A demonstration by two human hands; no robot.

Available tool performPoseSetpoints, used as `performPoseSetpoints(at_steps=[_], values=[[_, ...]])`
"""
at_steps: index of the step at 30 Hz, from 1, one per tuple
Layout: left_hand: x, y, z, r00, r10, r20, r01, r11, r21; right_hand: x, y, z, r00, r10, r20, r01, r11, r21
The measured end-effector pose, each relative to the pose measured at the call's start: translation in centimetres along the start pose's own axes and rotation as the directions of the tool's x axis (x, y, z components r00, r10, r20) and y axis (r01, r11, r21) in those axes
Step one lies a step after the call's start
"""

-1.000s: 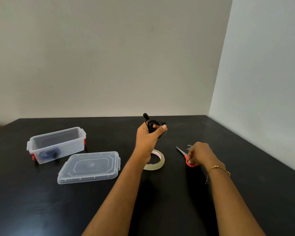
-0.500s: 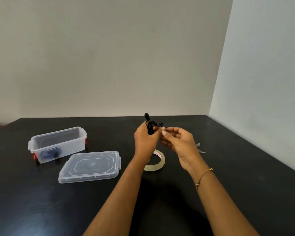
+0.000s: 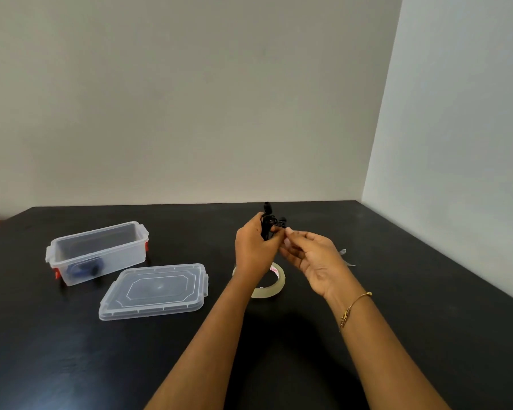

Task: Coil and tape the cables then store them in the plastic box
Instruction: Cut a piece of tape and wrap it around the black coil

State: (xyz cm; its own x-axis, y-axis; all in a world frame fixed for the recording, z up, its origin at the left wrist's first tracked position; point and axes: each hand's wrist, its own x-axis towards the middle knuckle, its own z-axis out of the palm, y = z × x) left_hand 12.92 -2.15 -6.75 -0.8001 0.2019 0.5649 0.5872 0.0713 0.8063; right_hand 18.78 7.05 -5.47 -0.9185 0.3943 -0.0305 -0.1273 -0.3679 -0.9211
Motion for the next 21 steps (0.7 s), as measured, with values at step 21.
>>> performPoseSetpoints(at_steps=[21], values=[[1.0,0.3,-2.5,0.827,-0.473,0.304,0.552,0.787,-0.276,0.0,-0.9,-1.3,0.921,-0.375,0.106,0.374,0.770,-0.517]])
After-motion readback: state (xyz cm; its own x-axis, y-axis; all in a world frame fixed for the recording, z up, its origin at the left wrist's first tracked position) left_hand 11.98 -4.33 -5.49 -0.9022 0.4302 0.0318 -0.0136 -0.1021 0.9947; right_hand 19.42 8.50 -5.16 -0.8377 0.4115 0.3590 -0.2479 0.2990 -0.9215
